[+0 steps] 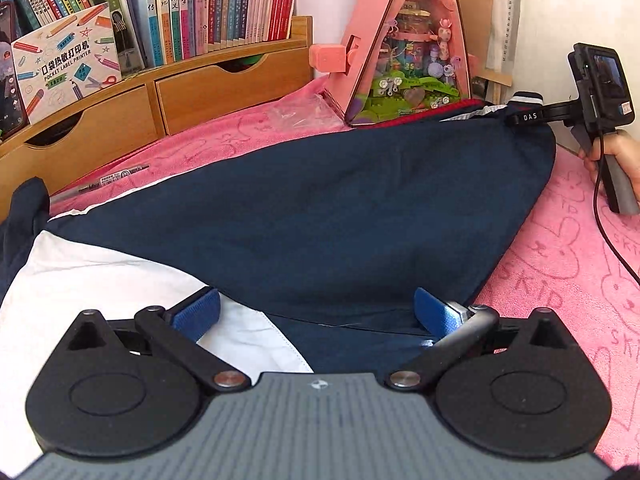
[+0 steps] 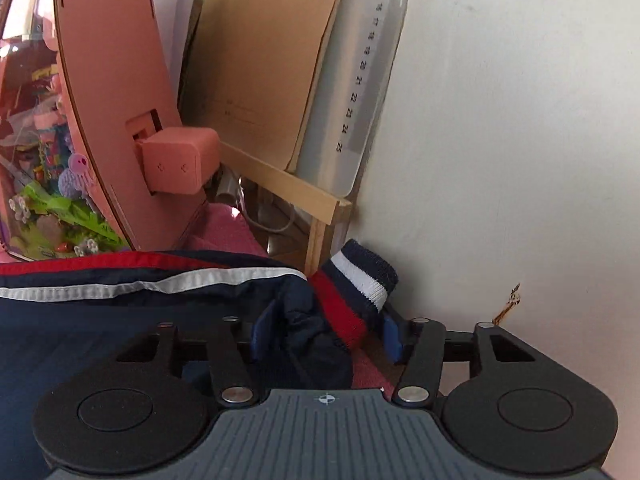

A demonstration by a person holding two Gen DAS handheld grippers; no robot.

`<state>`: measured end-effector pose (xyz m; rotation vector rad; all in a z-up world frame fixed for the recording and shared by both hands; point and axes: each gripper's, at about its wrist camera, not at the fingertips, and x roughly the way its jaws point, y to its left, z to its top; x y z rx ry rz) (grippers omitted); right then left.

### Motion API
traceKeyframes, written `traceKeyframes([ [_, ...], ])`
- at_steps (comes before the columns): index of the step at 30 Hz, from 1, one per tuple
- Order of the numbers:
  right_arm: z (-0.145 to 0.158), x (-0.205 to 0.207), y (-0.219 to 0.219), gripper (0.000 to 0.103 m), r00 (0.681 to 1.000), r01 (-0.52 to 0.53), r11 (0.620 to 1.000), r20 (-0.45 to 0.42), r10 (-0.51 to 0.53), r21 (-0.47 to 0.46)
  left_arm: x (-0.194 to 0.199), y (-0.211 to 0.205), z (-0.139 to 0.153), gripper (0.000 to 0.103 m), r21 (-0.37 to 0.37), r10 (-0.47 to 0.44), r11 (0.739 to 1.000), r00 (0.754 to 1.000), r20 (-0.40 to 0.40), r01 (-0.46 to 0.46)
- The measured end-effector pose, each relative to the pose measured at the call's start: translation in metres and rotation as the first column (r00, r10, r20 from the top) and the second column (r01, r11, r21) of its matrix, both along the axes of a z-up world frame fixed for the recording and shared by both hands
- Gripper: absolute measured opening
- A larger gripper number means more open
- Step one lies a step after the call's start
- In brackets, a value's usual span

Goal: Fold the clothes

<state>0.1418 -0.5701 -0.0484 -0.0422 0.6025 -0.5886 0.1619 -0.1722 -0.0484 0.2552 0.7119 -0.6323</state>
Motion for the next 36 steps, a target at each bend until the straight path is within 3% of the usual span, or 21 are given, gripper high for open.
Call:
traceKeyframes([
  [2,0.0,-0.005,0.005,0.096,1.0,0.007,1.0,-0.023,-0.007,-0.004,-0.006,0.009,0.01,0.103,-0.013,0.02,1.0,0.999,-0.035,-0.02],
  [4,0.012,-0.031,0.026,0.103,0.997,-0.066,0.997,0.043,0.068,-0.052,-0.022,0.032,0.023,0.103,-0.047,0.02,0.999,1.0,-0.014,-0.021],
  [6,0.027,-0.055,0.049,0.103,0.984,-0.129,0.988,0.116,0.138,-0.079,-0.04,0.057,0.037,0.103,-0.068,0.026,0.997,0.999,0.023,-0.024],
  [9,0.054,-0.072,0.082,0.103,0.954,-0.226,0.973,0.193,0.231,-0.048,-0.066,0.102,0.048,0.103,-0.017,0.101,0.995,0.991,0.093,-0.1],
  [11,0.067,-0.071,0.106,0.103,0.908,-0.366,0.93,0.23,0.351,0.027,-0.081,0.134,0.052,0.103,0.016,0.172,0.984,0.977,0.126,-0.175],
  [13,0.073,-0.062,0.148,0.103,0.835,-0.526,0.847,0.239,0.496,0.078,-0.093,0.164,0.051,0.103,0.033,0.251,0.966,0.961,0.115,-0.256],
  [15,0.075,-0.059,0.207,0.103,0.742,-0.663,0.743,0.212,0.636,0.094,-0.104,0.194,0.048,0.103,0.044,0.328,0.942,0.94,0.098,-0.333],
  [17,0.069,-0.065,0.267,0.093,0.636,-0.772,0.62,0.179,0.751,0.142,-0.115,0.224,0.043,0.103,0.052,0.406,0.911,0.911,0.079,-0.41],
  [20,0.058,-0.077,0.336,0.072,0.491,-0.854,0.433,0.169,0.854,0.289,-0.132,0.259,0.03,0.103,0.041,0.489,0.871,0.872,0.036,-0.49],
  [21,0.054,-0.081,0.353,0.071,0.456,-0.861,0.388,0.161,0.876,0.329,-0.137,0.268,0.024,0.103,0.033,0.507,0.861,0.862,0.02,-0.508],
  [22,0.05,-0.083,0.364,0.071,0.44,-0.863,0.373,0.145,0.886,0.342,-0.143,0.277,0.019,0.103,0.023,0.523,0.852,0.852,0.007,-0.523],
  [24,0.04,-0.09,0.38,0.071,0.447,-0.855,0.396,0.09,0.89,0.335,-0.153,0.29,0.015,0.103,-0.006,0.536,0.844,0.844,0.01,-0.536],
  [25,0.037,-0.087,0.379,0.071,0.475,-0.839,0.431,0.061,0.878,0.331,-0.158,0.297,0.013,0.103,-0.02,0.543,0.84,0.84,0.01,-0.542],
  [26,0.034,-0.083,0.374,0.071,0.511,-0.819,0.473,0.038,0.859,0.326,-0.163,0.303,0.011,0.103,-0.033,0.548,0.836,0.836,0.011,-0.547],
  [28,0.023,-0.067,0.342,0.068,0.644,-0.733,0.628,-0.031,0.765,0.262,-0.167,0.305,0.01,0.103,-0.04,0.546,0.837,0.838,0.016,-0.545],
  [29,0.023,-0.063,0.328,0.055,0.694,-0.697,0.683,-0.036,0.719,0.219,-0.167,0.305,0.01,0.103,-0.039,0.543,0.839,0.839,0.017,-0.542],
  [31,0.034,-0.067,0.309,0.018,0.766,-0.627,0.755,-0.019,0.642,0.192,-0.167,0.304,0.01,0.103,-0.035,0.54,0.842,0.841,0.023,-0.539],
  [34,0.051,-0.075,0.281,0.085,0.851,-0.521,0.836,0.021,0.526,0.173,-0.167,0.305,0.01,0.103,-0.043,0.541,0.841,0.841,0.022,-0.54],
  [36,0.058,-0.087,0.263,0.087,0.851,-0.52,0.806,0.097,0.516,0.282,-0.167,0.305,0.01,0.103,-0.046,0.542,0.84,0.84,0.022,-0.54],
])
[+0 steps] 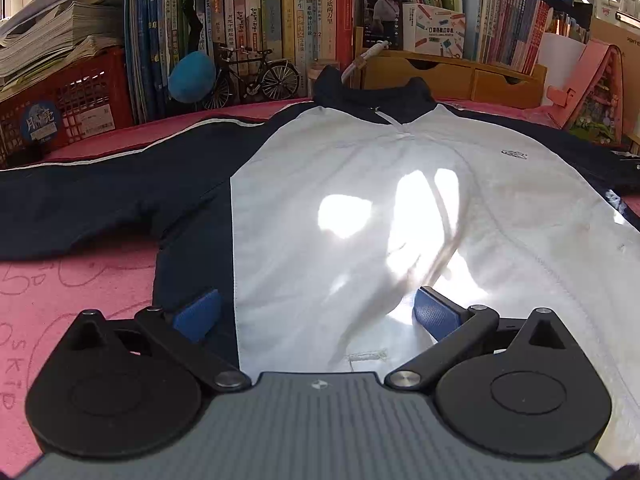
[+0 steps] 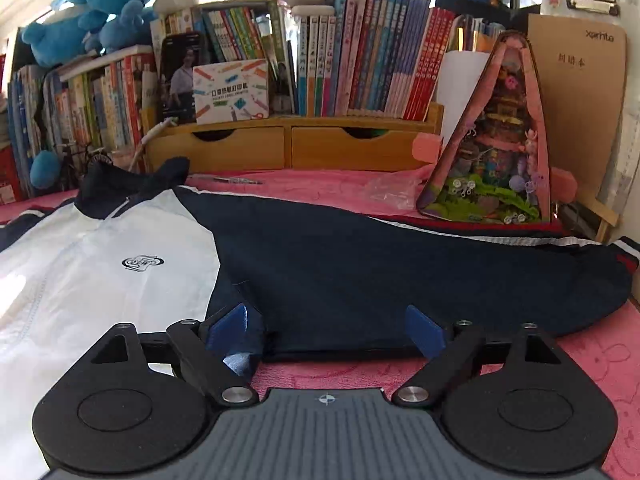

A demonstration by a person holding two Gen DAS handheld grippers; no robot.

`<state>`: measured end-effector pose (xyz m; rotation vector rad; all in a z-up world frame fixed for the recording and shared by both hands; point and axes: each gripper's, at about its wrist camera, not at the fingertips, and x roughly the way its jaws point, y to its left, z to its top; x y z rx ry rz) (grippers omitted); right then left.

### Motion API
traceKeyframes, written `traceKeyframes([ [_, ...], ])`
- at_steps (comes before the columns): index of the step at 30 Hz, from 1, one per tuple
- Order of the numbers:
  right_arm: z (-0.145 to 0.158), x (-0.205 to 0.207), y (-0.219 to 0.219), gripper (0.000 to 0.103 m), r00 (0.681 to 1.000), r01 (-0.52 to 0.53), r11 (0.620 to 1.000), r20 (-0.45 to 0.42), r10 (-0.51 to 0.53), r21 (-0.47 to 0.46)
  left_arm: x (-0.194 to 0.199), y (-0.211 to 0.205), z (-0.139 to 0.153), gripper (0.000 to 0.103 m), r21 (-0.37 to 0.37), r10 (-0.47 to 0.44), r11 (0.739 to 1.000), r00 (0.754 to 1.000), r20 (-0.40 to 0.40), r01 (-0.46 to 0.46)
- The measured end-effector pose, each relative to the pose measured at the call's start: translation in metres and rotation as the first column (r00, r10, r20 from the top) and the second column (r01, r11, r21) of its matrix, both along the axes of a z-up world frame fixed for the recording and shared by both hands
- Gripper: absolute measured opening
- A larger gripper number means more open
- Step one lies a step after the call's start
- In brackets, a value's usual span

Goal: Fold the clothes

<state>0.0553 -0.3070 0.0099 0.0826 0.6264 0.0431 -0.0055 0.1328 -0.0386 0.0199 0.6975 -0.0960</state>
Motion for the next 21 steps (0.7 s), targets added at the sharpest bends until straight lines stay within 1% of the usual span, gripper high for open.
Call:
traceKeyframes([
  [2,-0.009,-0.003,-0.02,0.087,0.997,-0.018,0.985,-0.075,0.032,0.17,0.0,0.0,0.0,0.103,0.0,0.0,1.0,1.0,0.001,0.0],
  [3,-0.015,-0.002,-0.023,0.087,0.994,-0.013,0.976,-0.099,0.035,0.217,0.0,0.0,0.0,0.103,0.0,0.001,1.0,1.0,0.001,-0.001],
  [5,-0.028,0.001,-0.025,0.087,0.991,-0.003,0.965,-0.127,0.038,0.263,0.0,0.0,0.0,0.103,0.0,0.002,1.0,1.0,0.001,-0.002],
  [6,-0.032,0.005,-0.024,0.089,0.992,-0.006,0.959,-0.119,0.041,0.284,0.0,0.0,0.0,0.103,0.0,0.003,1.0,1.0,0.001,-0.003],
  [9,-0.035,0.021,-0.016,0.088,0.997,-0.002,0.946,-0.074,0.027,0.323,0.0,0.0,-0.001,0.103,0.001,0.005,1.0,1.0,0.002,-0.005],
  [10,-0.036,0.027,-0.014,0.082,0.998,0.005,0.945,-0.068,0.018,0.326,0.0,0.0,-0.001,0.103,0.002,0.005,1.0,1.0,0.002,-0.005],
  [12,-0.037,0.037,-0.009,0.045,0.997,0.059,0.965,-0.053,-0.047,0.257,-0.001,0.0,-0.001,0.103,0.003,0.006,1.0,1.0,0.002,-0.006],
  [13,-0.038,0.041,-0.009,0.033,0.996,0.079,0.972,-0.046,-0.07,0.221,-0.001,0.0,-0.001,0.103,0.005,0.005,1.0,1.0,0.002,-0.005],
  [14,-0.04,0.045,-0.011,0.025,0.995,0.097,0.976,-0.041,-0.091,0.193,-0.001,0.0,-0.001,0.103,0.006,0.004,1.0,1.0,0.002,-0.004],
  [15,-0.041,0.049,-0.017,0.009,0.993,0.112,0.976,-0.042,-0.106,0.187,-0.002,0.0,-0.001,0.103,0.005,0.004,1.0,1.0,0.002,-0.004],
  [17,-0.044,0.057,-0.03,0.007,0.99,0.142,0.975,-0.043,-0.136,0.173,-0.001,0.001,0.0,0.103,0.004,0.003,1.0,1.0,0.001,-0.003],
  [20,-0.044,0.069,-0.052,0.006,0.981,0.192,0.966,-0.048,-0.186,0.173,-0.001,0.001,0.0,0.103,0.004,-0.002,1.0,1.0,0.001,0.002],
  [21,-0.043,0.072,-0.059,0.006,0.975,0.22,0.965,-0.044,-0.216,0.144,-0.001,0.001,0.0,0.103,0.003,-0.003,1.0,1.0,0.001,0.003],
])
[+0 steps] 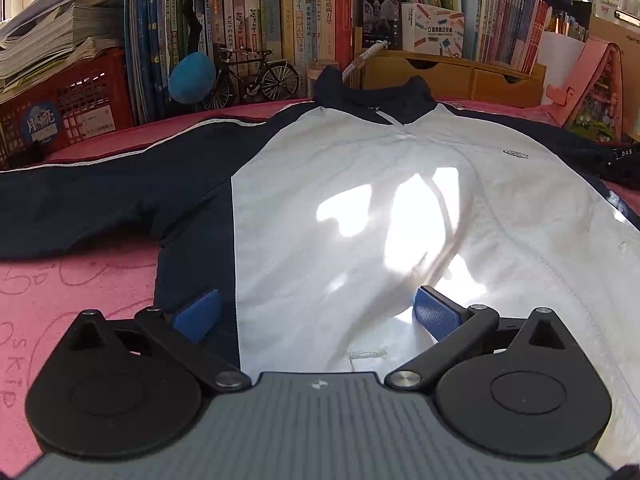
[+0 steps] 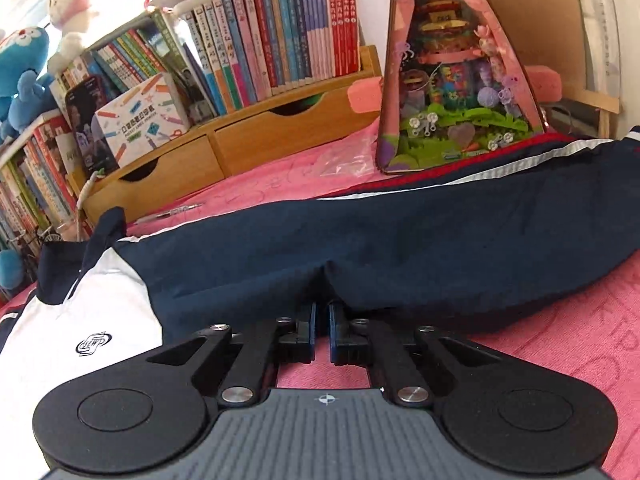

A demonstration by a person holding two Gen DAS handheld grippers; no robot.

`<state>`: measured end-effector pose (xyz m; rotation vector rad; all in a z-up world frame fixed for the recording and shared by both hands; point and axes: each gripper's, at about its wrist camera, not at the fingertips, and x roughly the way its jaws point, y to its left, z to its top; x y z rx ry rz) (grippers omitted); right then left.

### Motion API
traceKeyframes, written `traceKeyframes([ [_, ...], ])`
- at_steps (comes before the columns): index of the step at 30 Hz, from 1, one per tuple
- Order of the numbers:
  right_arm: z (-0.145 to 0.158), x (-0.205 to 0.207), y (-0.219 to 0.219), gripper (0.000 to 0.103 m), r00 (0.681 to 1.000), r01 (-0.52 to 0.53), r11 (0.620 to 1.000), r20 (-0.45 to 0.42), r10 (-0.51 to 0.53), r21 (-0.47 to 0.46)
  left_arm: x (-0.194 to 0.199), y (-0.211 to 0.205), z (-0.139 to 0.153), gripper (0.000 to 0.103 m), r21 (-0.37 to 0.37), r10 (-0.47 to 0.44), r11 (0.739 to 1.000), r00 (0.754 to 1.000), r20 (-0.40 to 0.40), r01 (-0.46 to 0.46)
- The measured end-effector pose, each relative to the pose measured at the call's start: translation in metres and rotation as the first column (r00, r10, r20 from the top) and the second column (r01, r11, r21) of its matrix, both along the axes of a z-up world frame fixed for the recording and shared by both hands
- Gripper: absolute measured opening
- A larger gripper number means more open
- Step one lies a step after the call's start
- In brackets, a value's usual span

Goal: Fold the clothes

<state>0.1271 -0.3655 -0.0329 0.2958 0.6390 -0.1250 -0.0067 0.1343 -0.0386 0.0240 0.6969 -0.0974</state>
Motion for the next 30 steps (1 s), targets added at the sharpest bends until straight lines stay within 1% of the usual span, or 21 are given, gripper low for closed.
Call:
traceKeyframes([
  [1,0.001,0.003,-0.007,0.005,0.999,0.044,0.998,-0.003,-0.044,-0.044,0.0,0.0,0.0,0.103,-0.001,0.0,1.0,1.0,0.0,0.0],
  [2,0.001,0.005,-0.016,0.003,0.997,0.074,0.995,-0.009,-0.075,-0.06,0.0,0.001,0.0,0.103,-0.001,-0.001,1.0,1.0,0.0,0.001],
  [4,0.004,0.003,-0.04,0.004,0.995,0.094,0.995,-0.033,-0.095,-0.01,0.0,0.001,0.001,0.103,-0.002,0.001,1.0,1.0,-0.001,-0.001],
  [5,0.007,0.001,-0.047,0.01,0.995,0.093,0.996,-0.049,-0.092,0.0,0.0,0.001,0.001,0.103,0.001,0.001,1.0,1.0,-0.002,-0.001],
  [6,0.012,-0.003,-0.046,0.015,0.995,0.06,0.998,-0.073,-0.062,-0.022,-0.001,0.001,0.003,0.103,0.004,-0.008,1.0,1.0,-0.009,0.008],
  [7,0.018,-0.007,-0.044,0.035,0.995,0.027,0.999,-0.098,-0.031,-0.044,-0.002,0.001,0.004,0.103,0.007,-0.016,1.0,1.0,-0.016,0.016],
  [8,0.025,-0.012,-0.039,0.063,0.993,-0.009,0.997,-0.117,0.0,-0.08,-0.002,0.001,0.006,0.103,0.01,-0.025,1.0,0.999,-0.021,0.025],
  [10,0.043,-0.026,-0.009,0.082,0.992,-0.096,0.97,-0.097,0.076,-0.222,-0.003,-0.001,0.015,0.103,0.018,-0.054,0.998,0.998,-0.015,0.054],
  [12,0.058,-0.034,0.028,0.082,0.978,-0.208,0.929,-0.06,0.199,-0.306,-0.001,-0.003,0.028,0.103,0.009,-0.074,0.997,0.997,0.021,0.074],
  [13,0.065,-0.037,0.047,0.083,0.963,-0.264,0.904,-0.043,0.265,-0.337,0.003,-0.004,0.033,0.103,-0.008,-0.086,0.996,0.996,0.038,0.086],
  [14,0.071,-0.038,0.068,0.086,0.941,-0.326,0.884,-0.02,0.339,-0.334,0.006,-0.006,0.038,0.103,-0.024,-0.096,0.995,0.994,0.055,0.098],
  [16,0.071,-0.029,0.106,0.088,0.879,-0.451,0.848,0.025,0.476,-0.278,0.014,-0.013,0.036,0.103,-0.022,-0.09,0.996,0.994,0.065,0.091],
  [18,0.063,-0.009,0.135,0.087,0.832,-0.537,0.821,0.038,0.553,-0.192,0.023,-0.021,0.026,0.103,0.004,-0.076,0.997,0.996,0.048,0.076],
  [19,0.059,0.003,0.147,0.085,0.815,-0.566,0.809,0.04,0.578,-0.158,0.026,-0.024,0.019,0.103,0.015,-0.076,0.997,0.997,0.028,0.076],
  [21,0.045,0.028,0.158,0.08,0.828,-0.554,0.821,0.006,0.56,-0.137,0.028,-0.026,0.005,0.103,0.036,-0.079,0.996,0.997,-0.01,0.079],
  [22,0.038,0.04,0.151,0.077,0.851,-0.522,0.843,-0.017,0.525,-0.131,0.026,-0.023,0.002,0.103,0.018,-0.079,0.997,0.997,0.004,0.079],
  [24,0.022,0.062,0.136,0.076,0.896,-0.445,0.886,-0.064,0.44,-0.132,0.026,-0.019,0.002,0.103,-0.003,-0.086,0.996,0.996,-0.012,0.086],
  [26,0.009,0.073,0.103,0.077,0.954,-0.297,0.935,-0.091,0.285,-0.195,0.026,-0.017,0.003,0.103,-0.006,-0.091,0.996,0.996,-0.014,0.091],
  [28,0.009,0.065,0.064,0.076,0.984,-0.176,0.955,-0.067,0.164,-0.239,0.027,-0.018,0.008,0.103,0.013,-0.099,0.995,0.995,-0.024,0.1],
  [29,0.01,0.057,0.043,0.076,0.992,-0.127,0.961,-0.043,0.12,-0.245,0.028,-0.019,0.013,0.103,0.021,-0.106,0.994,0.994,-0.027,0.106],
  [30,0.016,0.041,0.022,0.077,0.994,-0.109,0.97,0.006,0.113,-0.217,0.029,-0.02,0.019,0.103,0.022,-0.115,0.993,0.993,-0.021,0.115],
])
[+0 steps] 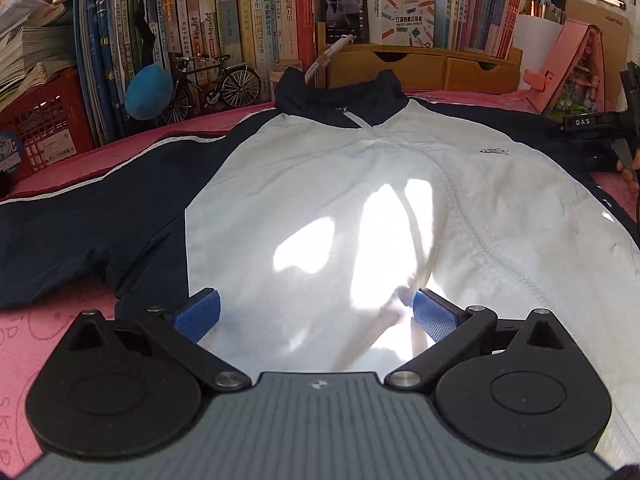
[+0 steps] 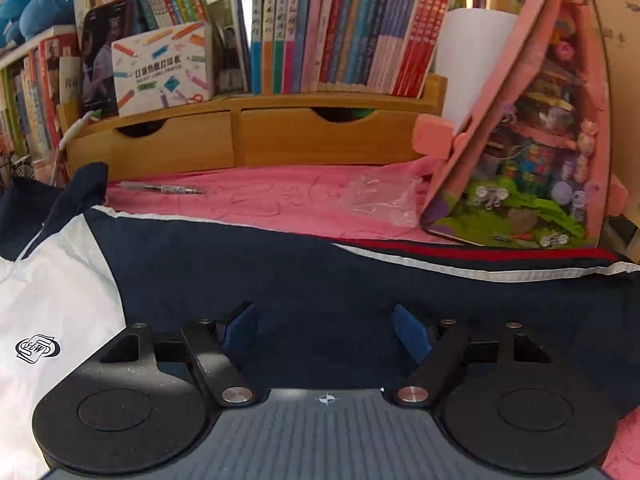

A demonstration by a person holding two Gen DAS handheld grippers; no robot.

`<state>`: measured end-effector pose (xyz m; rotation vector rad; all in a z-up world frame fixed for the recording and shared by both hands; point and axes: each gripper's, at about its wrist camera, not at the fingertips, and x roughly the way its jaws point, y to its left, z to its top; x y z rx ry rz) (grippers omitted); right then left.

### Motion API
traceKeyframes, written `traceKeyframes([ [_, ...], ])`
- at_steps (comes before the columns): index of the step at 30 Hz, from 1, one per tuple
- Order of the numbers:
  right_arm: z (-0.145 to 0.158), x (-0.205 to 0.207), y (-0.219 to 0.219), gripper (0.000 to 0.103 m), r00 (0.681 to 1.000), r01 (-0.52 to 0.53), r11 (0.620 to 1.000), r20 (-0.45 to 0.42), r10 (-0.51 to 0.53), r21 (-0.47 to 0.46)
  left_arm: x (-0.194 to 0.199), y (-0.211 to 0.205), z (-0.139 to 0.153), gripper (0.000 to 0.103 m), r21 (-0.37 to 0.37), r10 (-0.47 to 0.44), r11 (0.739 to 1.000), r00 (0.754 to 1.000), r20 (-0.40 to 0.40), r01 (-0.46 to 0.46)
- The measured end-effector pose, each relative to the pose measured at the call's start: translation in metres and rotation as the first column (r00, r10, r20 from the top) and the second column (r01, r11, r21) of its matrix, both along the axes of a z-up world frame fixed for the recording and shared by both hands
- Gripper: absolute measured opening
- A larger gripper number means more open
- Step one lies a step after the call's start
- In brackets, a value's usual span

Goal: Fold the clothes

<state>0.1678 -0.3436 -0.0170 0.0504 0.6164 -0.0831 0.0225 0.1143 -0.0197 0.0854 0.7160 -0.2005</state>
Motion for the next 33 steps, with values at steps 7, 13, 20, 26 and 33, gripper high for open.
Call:
traceKeyframes([
  [7,0.014,-0.079,-0.176,0.091,0.894,0.442,0.897,0.072,-0.442,0.026,0.055,-0.053,0.054,0.103,-0.027,-0.145,0.989,0.985,0.098,0.148],
  [13,-0.002,-0.075,-0.239,0.1,0.846,0.533,0.846,0.037,-0.532,-0.002,0.118,-0.158,0.044,0.103,0.004,-0.273,0.962,0.953,0.129,0.275],
  [20,-0.016,-0.037,-0.266,0.102,0.846,0.533,0.846,-0.011,-0.533,0.027,0.164,-0.236,0.021,0.103,0.008,-0.328,0.944,0.939,0.104,0.329],
  [26,-0.01,-0.044,-0.247,0.028,0.881,0.462,0.885,0.085,-0.466,0.063,0.177,-0.264,0.002,0.103,0.002,-0.354,0.935,0.933,0.056,0.355],
  [33,0.065,-0.102,-0.137,0.028,0.787,0.384,0.855,0.608,-0.105,-0.349,0.172,-0.288,-0.014,0.103,0.013,-0.441,0.897,0.895,0.066,0.441],
])
